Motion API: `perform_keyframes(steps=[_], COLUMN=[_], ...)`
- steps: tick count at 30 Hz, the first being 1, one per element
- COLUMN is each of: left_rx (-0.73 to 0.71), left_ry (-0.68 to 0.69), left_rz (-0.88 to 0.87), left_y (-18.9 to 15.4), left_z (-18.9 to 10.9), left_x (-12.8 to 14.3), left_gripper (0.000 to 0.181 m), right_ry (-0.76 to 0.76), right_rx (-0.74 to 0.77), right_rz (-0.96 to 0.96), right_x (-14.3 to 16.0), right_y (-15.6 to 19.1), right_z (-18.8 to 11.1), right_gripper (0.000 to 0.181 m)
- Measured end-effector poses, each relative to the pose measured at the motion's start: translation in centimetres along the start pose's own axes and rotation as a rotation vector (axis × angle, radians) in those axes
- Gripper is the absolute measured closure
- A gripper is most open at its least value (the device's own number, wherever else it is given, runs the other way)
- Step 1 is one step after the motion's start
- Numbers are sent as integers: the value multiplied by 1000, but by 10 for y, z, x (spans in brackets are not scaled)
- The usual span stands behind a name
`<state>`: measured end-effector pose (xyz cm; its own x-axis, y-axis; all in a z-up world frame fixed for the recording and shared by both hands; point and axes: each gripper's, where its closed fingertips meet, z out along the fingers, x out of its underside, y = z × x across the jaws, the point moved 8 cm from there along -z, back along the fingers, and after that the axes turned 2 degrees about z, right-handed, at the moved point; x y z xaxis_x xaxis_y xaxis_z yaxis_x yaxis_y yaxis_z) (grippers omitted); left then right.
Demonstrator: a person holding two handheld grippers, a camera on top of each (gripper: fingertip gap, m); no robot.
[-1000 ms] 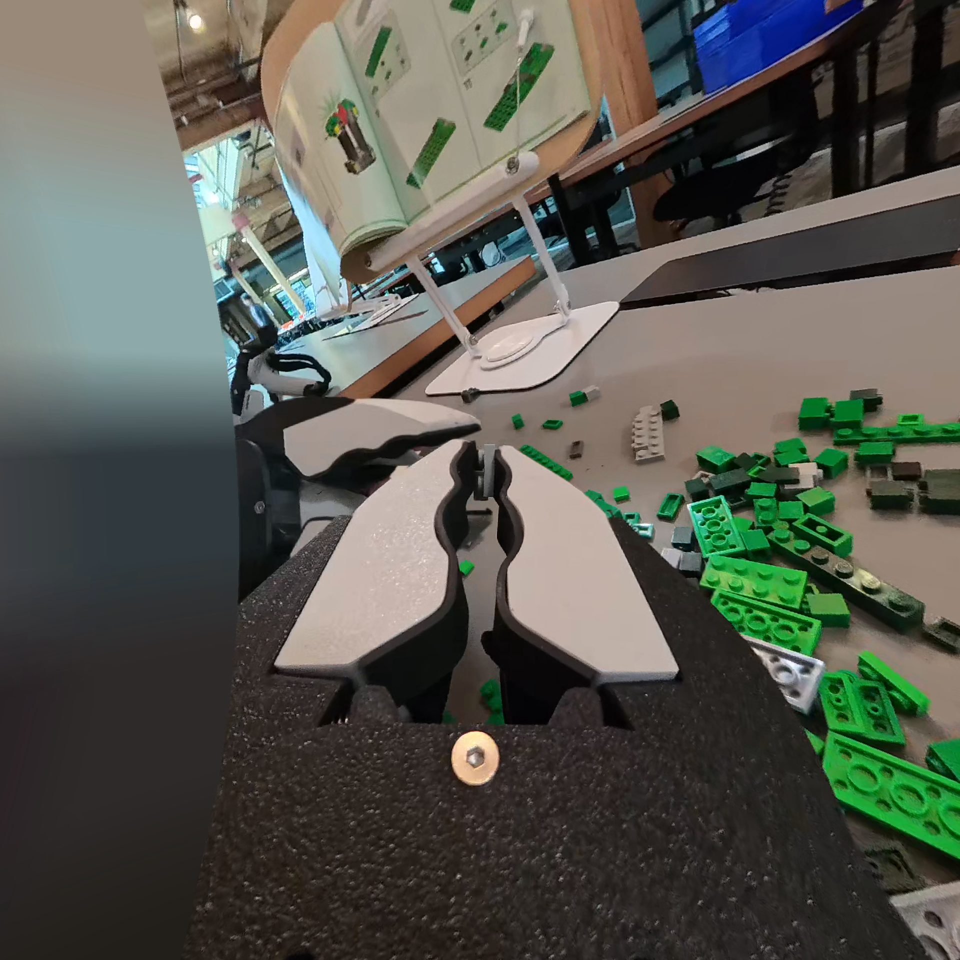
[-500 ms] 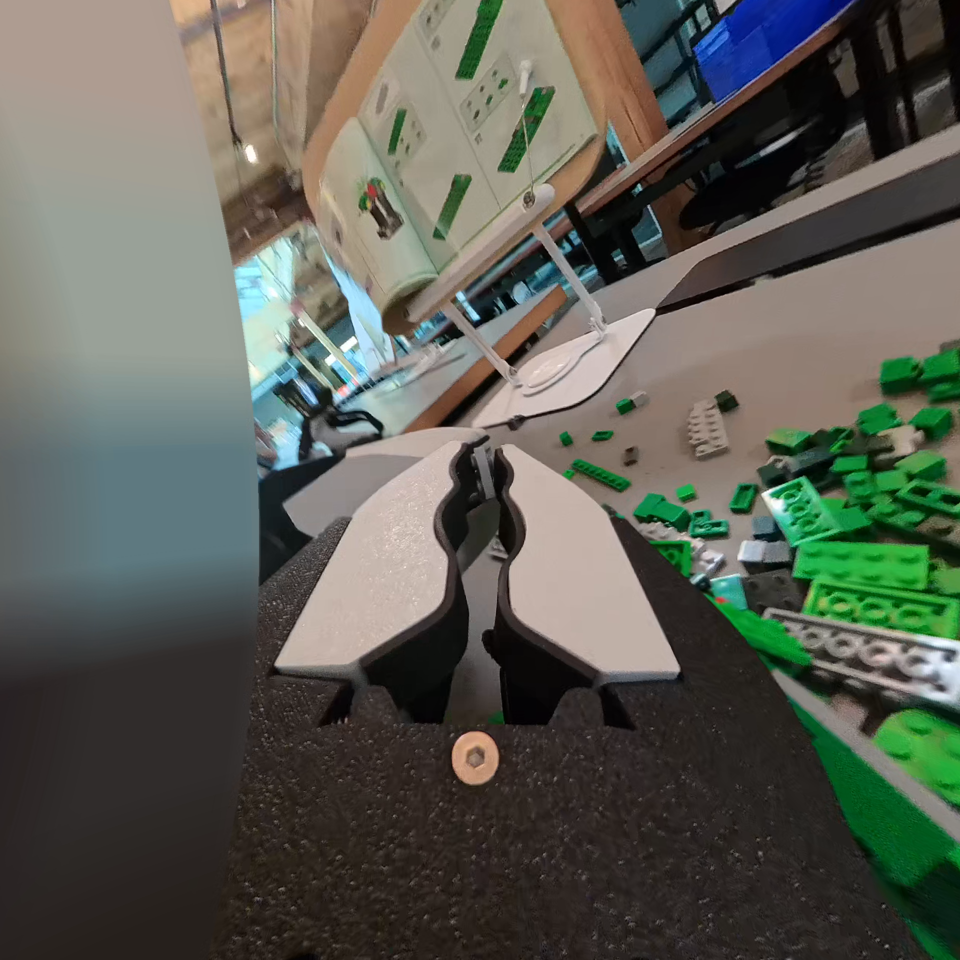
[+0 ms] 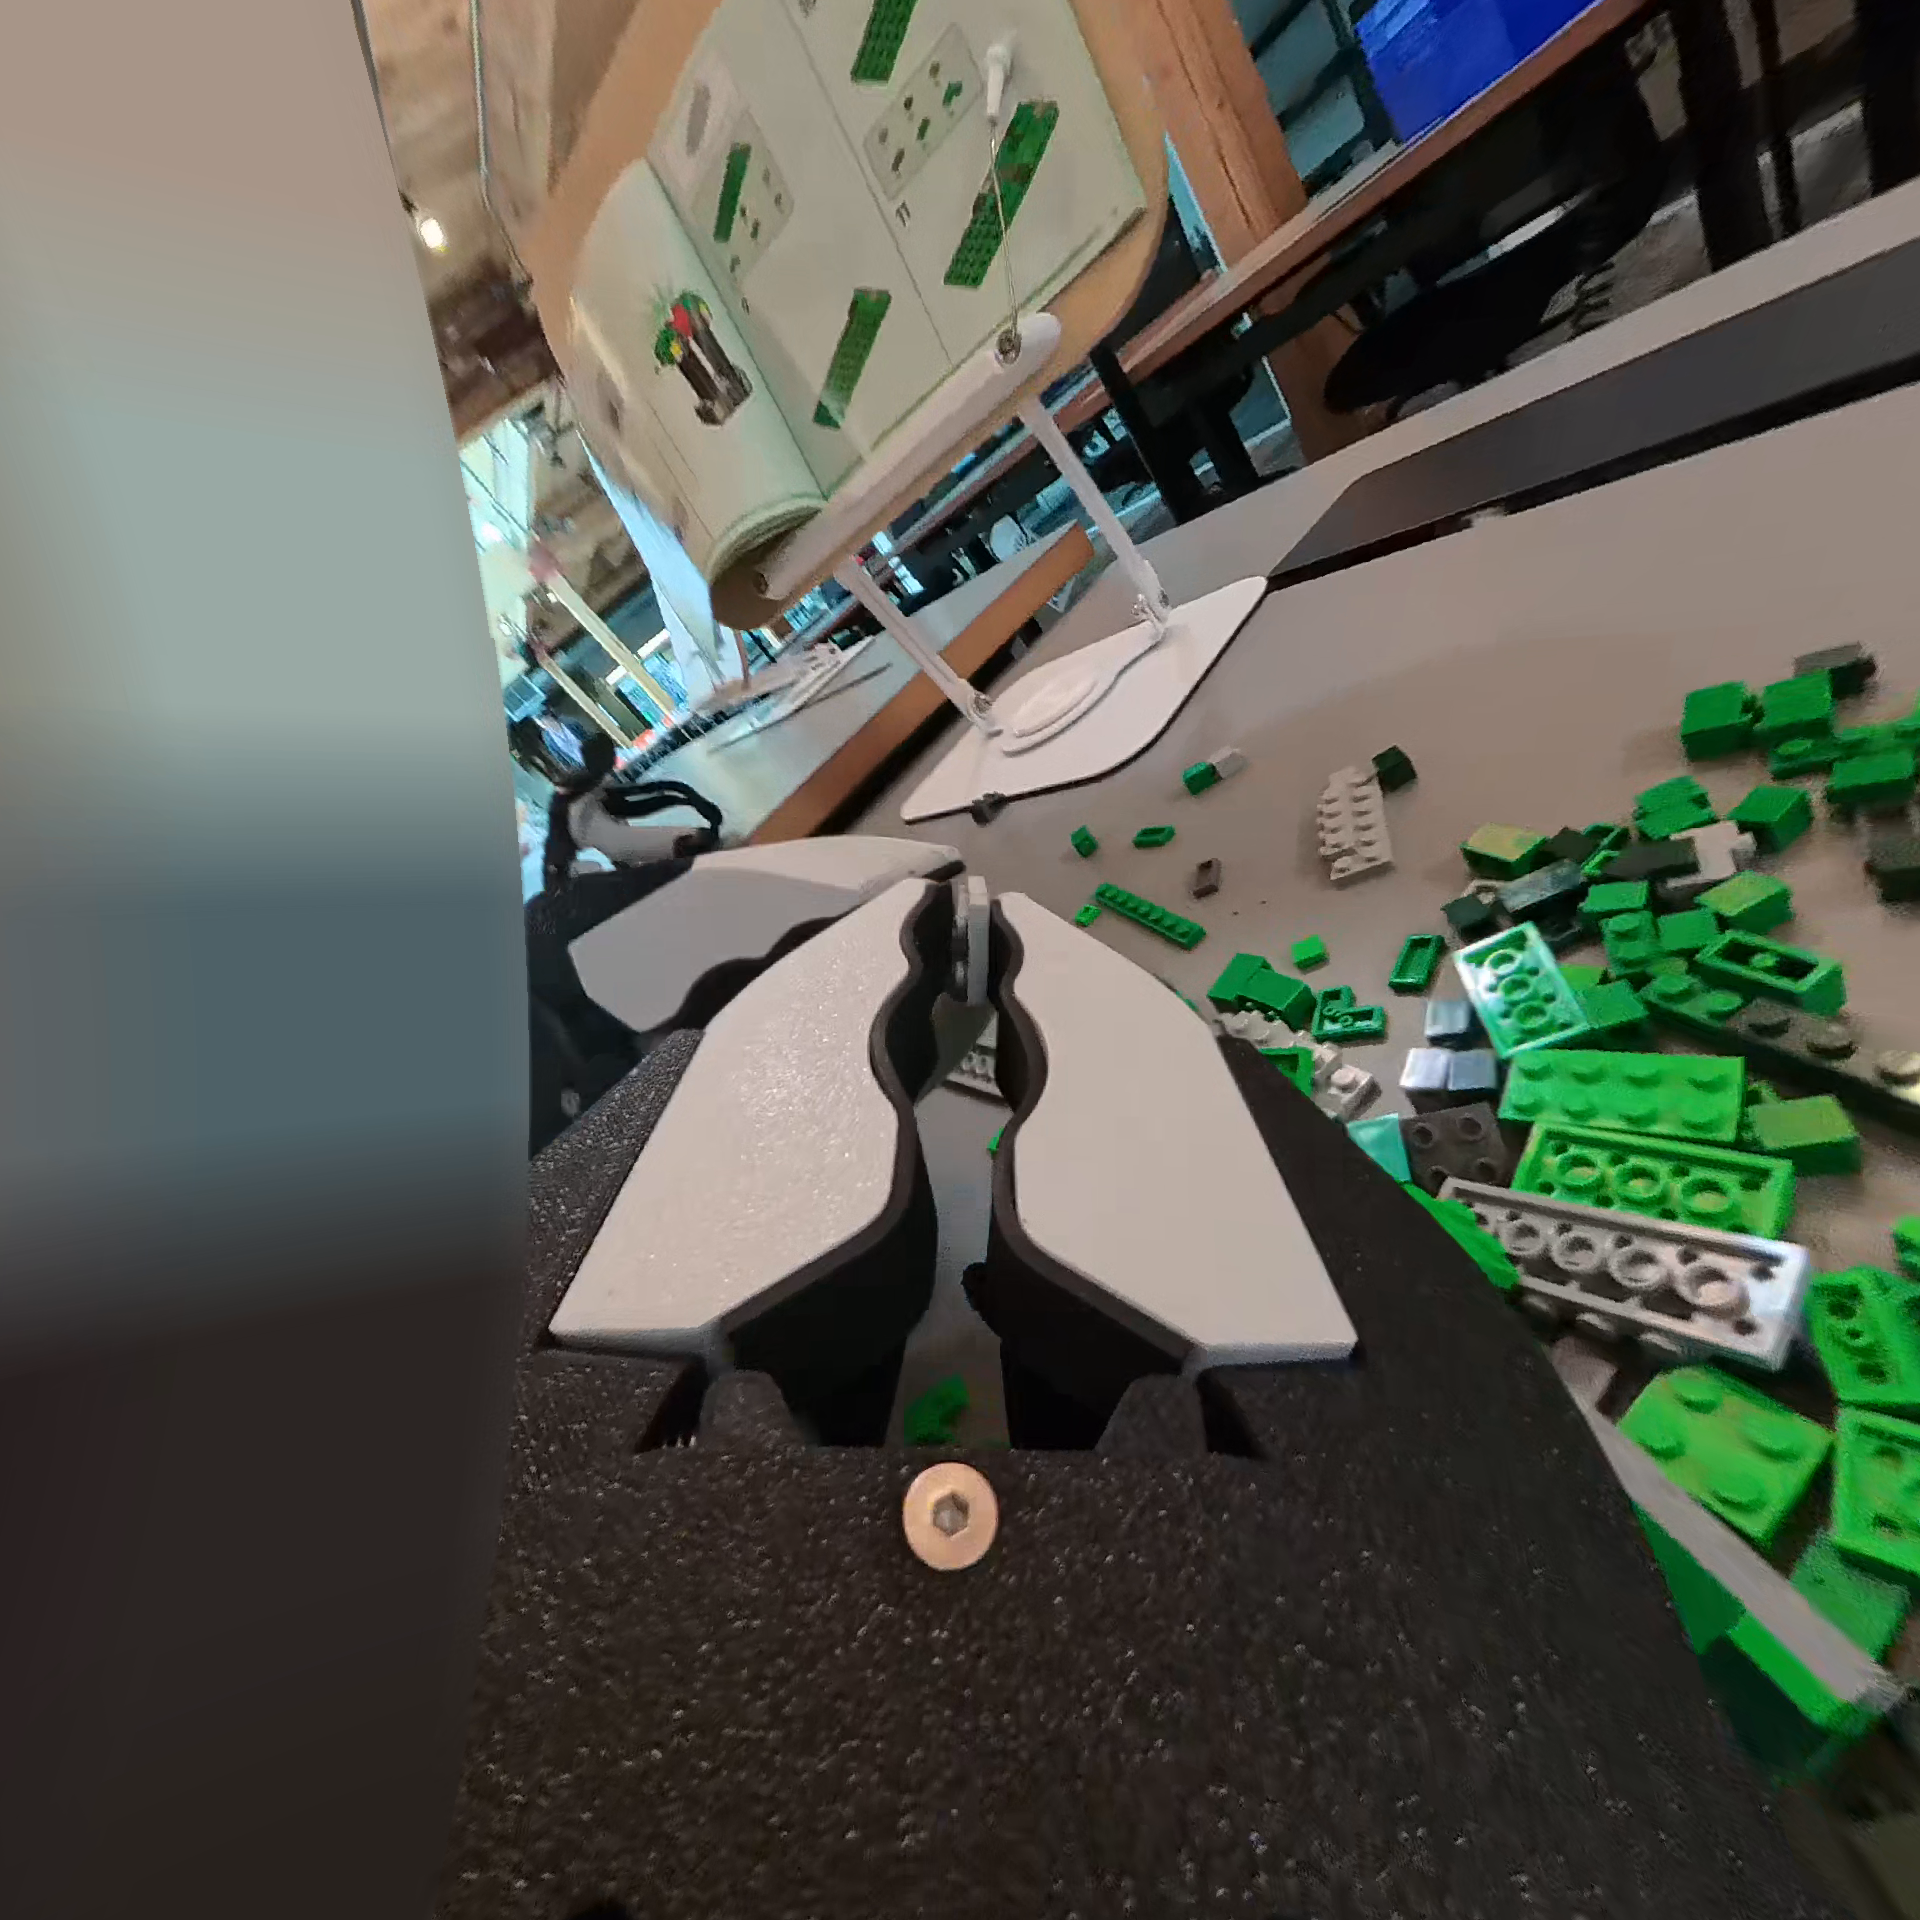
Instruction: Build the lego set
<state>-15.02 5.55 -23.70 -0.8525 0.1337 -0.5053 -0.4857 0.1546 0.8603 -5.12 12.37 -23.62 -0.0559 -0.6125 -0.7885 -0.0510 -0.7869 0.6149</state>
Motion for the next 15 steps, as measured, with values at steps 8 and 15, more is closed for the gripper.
perform_keyframes(steps=[8, 15], left_rx=[177, 239], left_ry=[67, 167], left_rz=[-171, -241], left_y=[-8, -14], left_z=[4, 13], left_x=[9, 20], left_gripper=[170, 146], right_ry=[9, 231], right_rx=[152, 242], right_rz=[-192, -214], right_x=[-37, -47], right_y=[-21, -50], right_z=[-28, -47], right_gripper=[175, 175])
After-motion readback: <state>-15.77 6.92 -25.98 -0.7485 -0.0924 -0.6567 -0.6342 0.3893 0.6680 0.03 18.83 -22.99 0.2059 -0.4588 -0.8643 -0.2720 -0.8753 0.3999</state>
